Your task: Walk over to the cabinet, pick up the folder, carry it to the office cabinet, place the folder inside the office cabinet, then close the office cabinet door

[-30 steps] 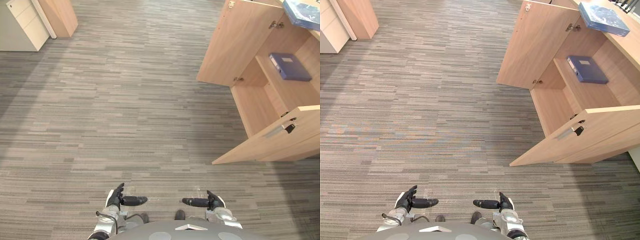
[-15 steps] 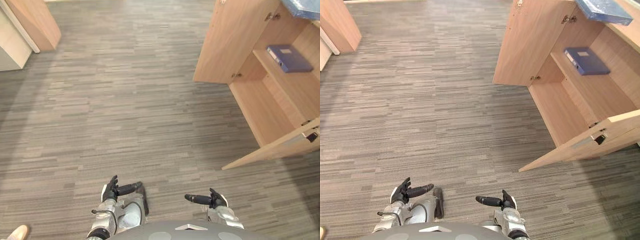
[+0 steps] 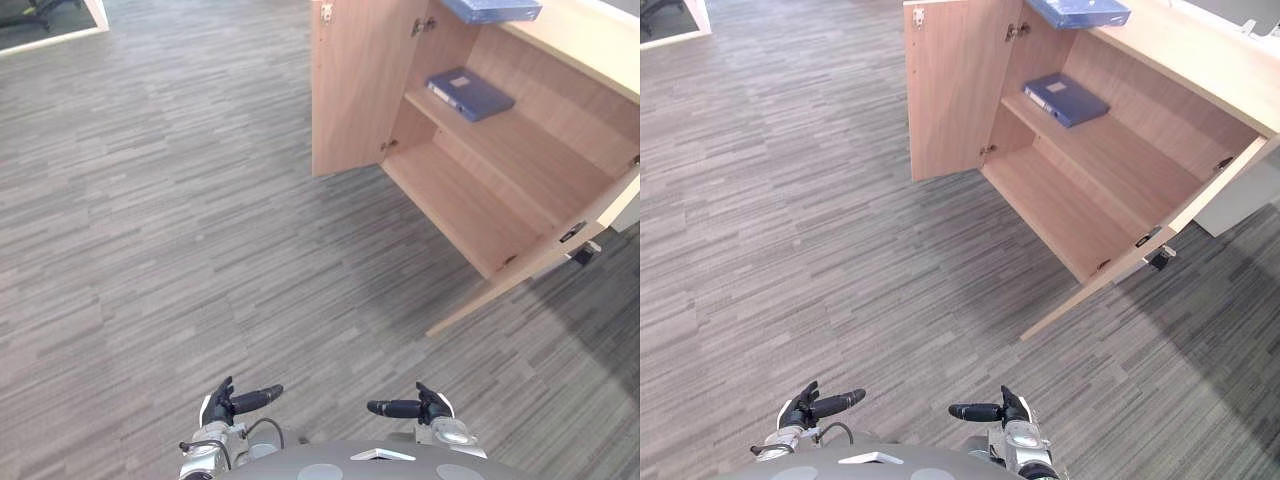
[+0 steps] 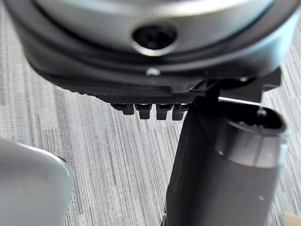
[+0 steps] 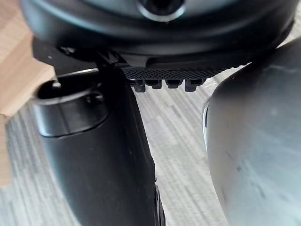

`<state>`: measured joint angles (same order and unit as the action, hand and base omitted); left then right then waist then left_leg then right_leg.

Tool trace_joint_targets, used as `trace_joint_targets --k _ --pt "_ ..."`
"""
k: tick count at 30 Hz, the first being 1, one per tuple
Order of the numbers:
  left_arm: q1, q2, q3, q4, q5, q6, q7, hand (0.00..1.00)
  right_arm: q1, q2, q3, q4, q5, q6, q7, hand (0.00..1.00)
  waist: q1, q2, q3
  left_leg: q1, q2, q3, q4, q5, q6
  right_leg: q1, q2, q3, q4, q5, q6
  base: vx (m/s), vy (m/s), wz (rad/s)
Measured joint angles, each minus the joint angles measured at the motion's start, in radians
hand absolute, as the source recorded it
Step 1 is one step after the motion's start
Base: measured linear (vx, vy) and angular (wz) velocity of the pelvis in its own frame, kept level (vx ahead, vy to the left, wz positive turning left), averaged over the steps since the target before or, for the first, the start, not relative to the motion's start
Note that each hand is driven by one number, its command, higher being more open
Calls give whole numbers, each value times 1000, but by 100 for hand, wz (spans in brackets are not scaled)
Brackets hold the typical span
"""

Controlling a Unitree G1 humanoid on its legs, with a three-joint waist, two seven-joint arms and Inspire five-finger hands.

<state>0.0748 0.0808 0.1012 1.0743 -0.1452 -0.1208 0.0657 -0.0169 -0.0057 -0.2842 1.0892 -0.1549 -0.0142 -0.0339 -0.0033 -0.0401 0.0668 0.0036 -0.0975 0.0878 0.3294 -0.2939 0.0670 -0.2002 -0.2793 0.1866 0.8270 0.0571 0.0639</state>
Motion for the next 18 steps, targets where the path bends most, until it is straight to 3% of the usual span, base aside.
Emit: trace_joint_targets --k 1,2,3,4,5,6,7,9,10,11,12,13,15,18 --pt "4 -3 -14 -12 2 3 -2 100 0 0 -26 -13 21 -6 0 100 -13 13 11 66 -1 -3 -41 -14 22 -44 -13 -45 145 37 -25 200 31 11" --pt "8 -6 -18 -17 4 4 -3 100 -2 0 -35 -17 25 -12 0 100 -16 10 18 103 -1 -5 -59 -17 27 -70 -23 -75 227 9 -51 122 -13 3" --pt "15 -5 -19 -17 5 7 -2 100 -2 -1 -43 -27 56 -16 -1 100 -17 10 24 149 1 -6 -82 -17 27 -106 -23 -125 335 -60 -83 101 -54 -4" --pt "19 -8 -21 -16 5 14 -2 100 -1 -2 -62 -35 107 -21 -5 100 -25 22 30 207 21 -9 -109 -17 27 -161 -6 -217 412 -151 -83 139 -89 -3" --pt "18 -9 -26 -16 5 14 -2 100 -2 -2 -68 -37 130 -23 -9 100 -28 30 36 227 32 -9 -119 -17 27 -179 5 -251 404 -181 -81 181 -132 -3" --pt "14 -13 -36 -17 10 12 -4 100 -12 -6 -79 -47 157 -22 -12 100 -31 40 57 271 49 -6 -143 -17 27 -200 25 -316 336 -236 -80 170 -123 -3" --pt "11 -16 -36 -18 13 11 -6 100 -19 -8 -88 -46 171 -22 -15 100 -33 43 70 290 58 -6 -151 -19 25 -202 33 -354 274 -254 -81 200 -157 -2" --pt "12 -29 -30 -19 25 9 -13 100 -19 -5 -108 -45 172 -21 -23 100 -39 41 80 338 78 -7 -180 -23 17 -201 60 -473 -32 -256 -73 241 -196 6" --pt "13 -29 -28 -22 39 8 -21 100 -19 0 -114 -46 172 -21 -23 100 -42 35 85 353 82 -10 -185 -31 5 -198 80 -490 -189 -231 -53 434 -329 6" --pt "9 -37 -26 -11 43 10 -25 100 -24 -2 -137 -44 190 -18 -15 100 -50 61 97 382 113 -21 -194 -47 -18 -166 136 -515 -312 -139 -103 377 -280 -11" --pt "7 -48 -26 -3 44 9 -27 100 -33 -5 -143 -44 195 -19 -17 100 -43 82 98 374 132 -17 -190 -42 -24 -152 164 -519 -332 -129 -105 448 -321 -28" --pt "-3 -68 -22 -6 52 7 -36 100 -51 -1 -173 -42 203 -21 -18 100 -35 94 114 375 139 -28 -193 -19 -56 -151 178 -511 -319 -138 -119 282 -209 -30" --pt "-12 -71 -11 -6 76 4 -48 100 -53 2 -198 -38 216 -15 -20 100 -33 90 119 391 138 -33 -208 25 -66 -152 175 -514 -271 -163 -146 360 -254 -9" --pt "-30 -88 28 -1 78 -4 -48 100 -26 9 -197 -44 219 -13 -18 100 -37 77 114 392 151 -47 -192 56 -56 -123 162 -551 -273 -232 -138 293 -186 18"
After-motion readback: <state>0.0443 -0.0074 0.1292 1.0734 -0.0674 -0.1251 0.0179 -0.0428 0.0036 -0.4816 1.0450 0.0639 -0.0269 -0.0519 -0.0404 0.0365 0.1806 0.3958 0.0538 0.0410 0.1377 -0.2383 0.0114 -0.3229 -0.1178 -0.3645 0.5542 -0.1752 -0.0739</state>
